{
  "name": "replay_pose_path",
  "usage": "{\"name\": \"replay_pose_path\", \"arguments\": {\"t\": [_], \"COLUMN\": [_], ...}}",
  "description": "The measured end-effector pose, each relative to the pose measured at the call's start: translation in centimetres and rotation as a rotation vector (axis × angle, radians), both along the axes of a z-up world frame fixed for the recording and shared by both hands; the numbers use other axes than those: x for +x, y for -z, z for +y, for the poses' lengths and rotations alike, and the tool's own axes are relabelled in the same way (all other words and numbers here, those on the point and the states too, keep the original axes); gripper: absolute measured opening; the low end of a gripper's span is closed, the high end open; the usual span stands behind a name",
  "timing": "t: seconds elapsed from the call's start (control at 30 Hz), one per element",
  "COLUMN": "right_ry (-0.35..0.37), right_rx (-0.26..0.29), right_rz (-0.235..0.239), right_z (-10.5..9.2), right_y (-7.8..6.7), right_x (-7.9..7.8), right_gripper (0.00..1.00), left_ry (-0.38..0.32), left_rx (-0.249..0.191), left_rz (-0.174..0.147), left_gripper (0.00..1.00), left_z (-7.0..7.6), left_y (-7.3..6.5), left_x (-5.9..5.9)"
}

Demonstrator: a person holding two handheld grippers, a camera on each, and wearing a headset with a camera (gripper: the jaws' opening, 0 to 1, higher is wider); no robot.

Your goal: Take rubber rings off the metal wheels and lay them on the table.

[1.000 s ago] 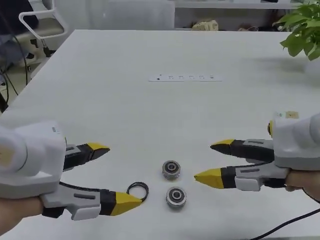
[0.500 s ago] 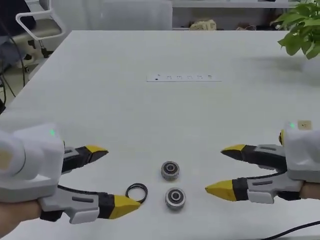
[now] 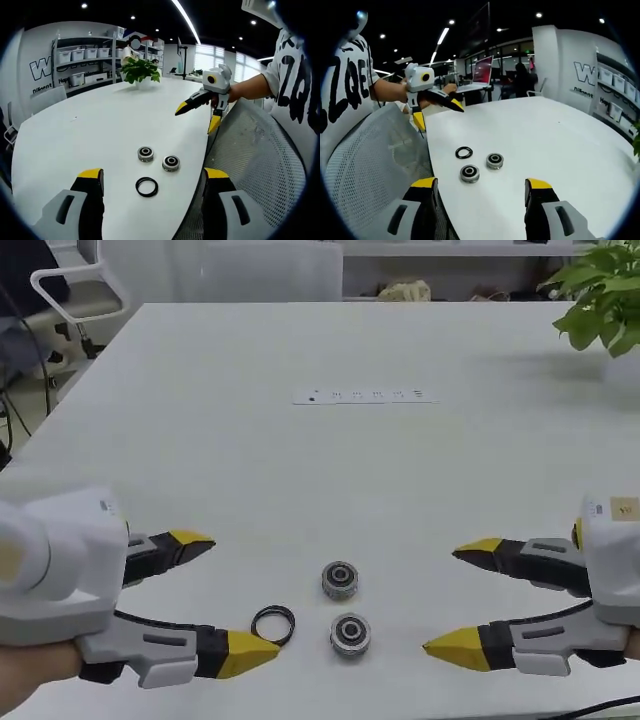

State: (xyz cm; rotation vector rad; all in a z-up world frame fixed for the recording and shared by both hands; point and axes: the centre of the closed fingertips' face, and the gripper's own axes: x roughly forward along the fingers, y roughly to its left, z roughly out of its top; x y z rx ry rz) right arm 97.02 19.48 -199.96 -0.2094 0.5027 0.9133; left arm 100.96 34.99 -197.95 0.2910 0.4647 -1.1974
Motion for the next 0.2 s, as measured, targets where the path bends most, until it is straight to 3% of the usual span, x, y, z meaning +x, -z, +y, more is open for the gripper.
{"name": "replay_pose_path", "arguments": {"t": [0.2], "right_ry": [-0.024], "right_rx": [-0.046], "right_rz": [-0.013], "right_z": [-0.04], "right_y": [0.46], "right_x": [-0.62], "right_gripper": [0.71], "left_ry": [-0.002], "left_rx": [0.0], "left_rz": [-0.002], "left_gripper": [0.79], "left_z": [0.12], "left_y": [-0.1], "left_x": [-0.14]}}
